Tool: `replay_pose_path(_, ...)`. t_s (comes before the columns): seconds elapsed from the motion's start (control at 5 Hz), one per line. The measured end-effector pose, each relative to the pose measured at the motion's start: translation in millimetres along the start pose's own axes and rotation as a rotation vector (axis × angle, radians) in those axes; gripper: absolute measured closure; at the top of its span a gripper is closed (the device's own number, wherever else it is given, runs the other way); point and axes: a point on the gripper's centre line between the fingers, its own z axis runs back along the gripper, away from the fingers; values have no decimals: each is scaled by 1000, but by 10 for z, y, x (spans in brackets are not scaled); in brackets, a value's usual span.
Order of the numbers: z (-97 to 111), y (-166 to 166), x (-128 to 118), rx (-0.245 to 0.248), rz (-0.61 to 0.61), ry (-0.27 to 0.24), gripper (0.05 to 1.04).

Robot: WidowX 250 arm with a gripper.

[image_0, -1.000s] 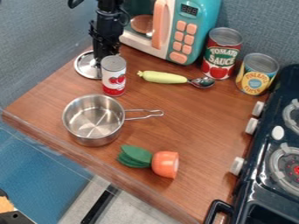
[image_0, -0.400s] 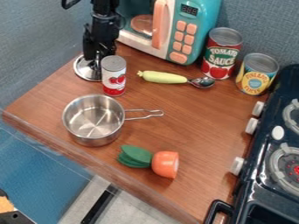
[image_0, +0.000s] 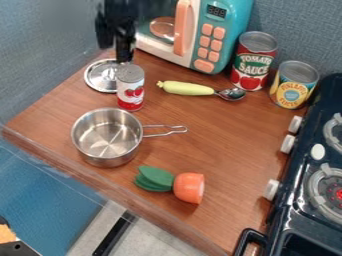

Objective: Take the silver lid from from the pot and put it on the top left of the table.

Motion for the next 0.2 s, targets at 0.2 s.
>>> replay_pose_path(0.2, 12, 1, -9, 0, -1, 0, 83)
